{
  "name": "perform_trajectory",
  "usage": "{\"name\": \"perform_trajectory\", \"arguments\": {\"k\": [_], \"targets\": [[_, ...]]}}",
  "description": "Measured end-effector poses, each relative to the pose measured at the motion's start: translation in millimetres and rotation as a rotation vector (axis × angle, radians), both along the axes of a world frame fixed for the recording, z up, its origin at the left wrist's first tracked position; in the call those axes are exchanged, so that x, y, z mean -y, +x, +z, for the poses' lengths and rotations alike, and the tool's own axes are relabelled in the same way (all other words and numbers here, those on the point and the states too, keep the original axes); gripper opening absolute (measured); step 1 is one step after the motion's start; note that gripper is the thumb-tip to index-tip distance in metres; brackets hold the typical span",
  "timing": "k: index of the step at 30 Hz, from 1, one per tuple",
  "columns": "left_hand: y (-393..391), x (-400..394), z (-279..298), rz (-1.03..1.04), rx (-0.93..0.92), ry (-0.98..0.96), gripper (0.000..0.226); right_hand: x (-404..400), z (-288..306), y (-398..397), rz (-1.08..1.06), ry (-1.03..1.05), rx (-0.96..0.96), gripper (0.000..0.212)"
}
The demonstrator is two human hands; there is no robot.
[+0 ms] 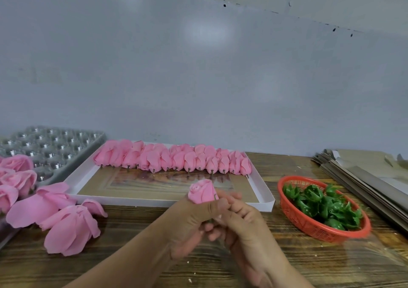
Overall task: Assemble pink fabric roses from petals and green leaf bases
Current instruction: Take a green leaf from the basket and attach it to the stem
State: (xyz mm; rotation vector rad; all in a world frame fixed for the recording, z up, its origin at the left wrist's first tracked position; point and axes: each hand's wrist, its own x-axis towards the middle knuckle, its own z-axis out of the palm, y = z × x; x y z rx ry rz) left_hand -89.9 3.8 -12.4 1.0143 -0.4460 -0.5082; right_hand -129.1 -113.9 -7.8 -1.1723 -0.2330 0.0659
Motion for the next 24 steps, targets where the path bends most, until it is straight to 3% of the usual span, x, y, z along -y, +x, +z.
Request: {"name": "perform_trajectory", "arguments": {"k": [4, 8, 11, 14, 18, 22, 24], "targets": [[0, 0, 1, 0.065, -0.035, 0.065, 0.067, -3, -4, 2, -0.023, 0.03, -0.009, 0.024], [-1, 9, 2, 0.143, -0.172, -0.007, 0.042, -10, -8, 1, -0.281, -0.261, 0.163, 0.036], [-3, 15, 1, 0.197, -0.253, -0.044, 0.044, -11, -12, 0, -0.508, -0.495, 0.291, 0.04], [-5, 19, 0, 0.223, -0.241, -0.07, 0.05, -8, -11, -1, -0.565, -0.602, 0.363, 0.036], [-4, 12, 1, 0.111, -0.108, -0.005, 0.052, -1, -6, 1, -0.368, -0.415, 0.253, 0.02], [0, 1, 2, -0.003, -0.006, 0.09, 0.085, 3, 1, 1, -0.103, -0.162, 0.035, 0.005], [3, -5, 4, -0.07, 0.023, 0.109, 0.079, 4, 0, 2, -0.063, -0.133, -0.006, 0.002]]}}
